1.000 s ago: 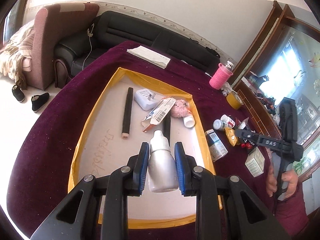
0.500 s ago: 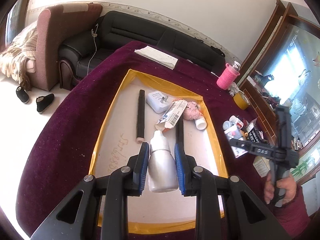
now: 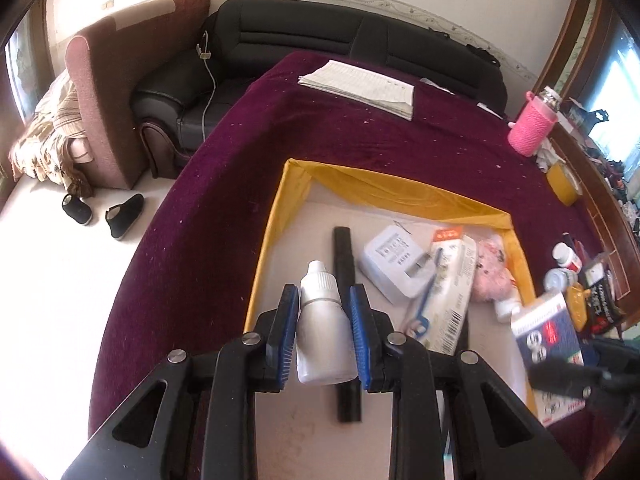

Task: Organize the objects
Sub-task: 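Lower the dropper bottle and medicine box into the tray and open both grippers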

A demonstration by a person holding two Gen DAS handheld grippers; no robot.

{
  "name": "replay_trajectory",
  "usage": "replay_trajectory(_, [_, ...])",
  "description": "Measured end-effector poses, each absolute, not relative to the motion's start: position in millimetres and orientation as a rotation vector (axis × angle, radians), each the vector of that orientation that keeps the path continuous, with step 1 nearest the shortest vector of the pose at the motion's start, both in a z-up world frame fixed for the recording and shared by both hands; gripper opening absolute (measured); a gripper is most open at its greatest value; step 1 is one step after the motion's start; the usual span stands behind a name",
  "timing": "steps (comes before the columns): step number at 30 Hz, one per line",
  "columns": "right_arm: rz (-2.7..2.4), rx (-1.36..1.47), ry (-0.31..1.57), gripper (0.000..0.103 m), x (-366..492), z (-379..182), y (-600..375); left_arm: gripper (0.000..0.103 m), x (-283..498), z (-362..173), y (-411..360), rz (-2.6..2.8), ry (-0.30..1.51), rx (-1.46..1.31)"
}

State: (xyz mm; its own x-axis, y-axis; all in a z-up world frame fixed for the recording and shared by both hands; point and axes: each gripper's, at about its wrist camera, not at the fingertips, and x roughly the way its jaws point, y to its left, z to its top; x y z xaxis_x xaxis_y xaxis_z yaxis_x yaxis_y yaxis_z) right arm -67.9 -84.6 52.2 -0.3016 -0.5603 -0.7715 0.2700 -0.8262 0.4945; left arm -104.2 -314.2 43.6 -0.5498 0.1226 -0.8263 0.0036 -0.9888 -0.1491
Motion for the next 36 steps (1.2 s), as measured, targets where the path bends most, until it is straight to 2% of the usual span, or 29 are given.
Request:
replay_trajectory(3, [-2.094, 1.473, -0.407, 0.033, -72.6, 37.9, -99.8, 0.022, -122.0, 31.0, -317.3, 2.669, -0.261, -1.490])
replay_trajectory(7, [-2.041, 1.491, -0.399, 0.033, -77.8, 26.1, -117.8, 0.023, -129.9, 30.4, -308.5, 2.674, -0.231, -1.484])
replay_trajectory(9, [-2.018, 1.499, -0.404, 0.033, -80.5, 22.9, -126.1, 0.024, -130.2, 31.0, -312.1, 2.661, -0.294, -1.470])
replay_trajectory(11, [-2.007, 1.504, -0.399, 0.033, -82.0, 20.6, -132.7, 0.034, -130.5, 33.3, -319.3, 2.619, -0.382, -1.463])
replay_trajectory(18, [-1.970, 1.514, -0.414, 0.033, -87.3, 16.0, -143.9, 0.040, -95.1, 70.5, -348.5, 2.638, -0.554, -1.328])
replay_trajectory(20, [-1.939, 1.516, -0.429, 0.033, -87.2, 14.0, -149.0, 0.050, -75.1, 82.2, -361.1, 2.651, -0.626, -1.253])
replay_trajectory(21, [-1.925, 1.514, -0.433, 0.033, -86.0, 13.0, -153.2, 0.051, -66.9, 86.4, -367.0, 2.657, -0.659, -1.216])
replay_trajectory(25, [-1.866, 1.542, -0.406, 0.033, -79.8, 2.4, -171.7, 0.051, -40.8, 94.4, -381.5, 2.679, -0.686, -1.134])
replay_trajectory(29, [-2.015, 1.581, -0.282, 0.033, -78.5, -7.7, -179.3, 0.051, -25.0, 91.1, -385.5, 2.667, -0.682, -1.125])
replay_trajectory(36, [-2.176, 1.564, -0.250, 0.033, -111.0, -0.1, -191.1, 0.051, -11.9, 85.8, -383.9, 2.686, -0.679, -1.114])
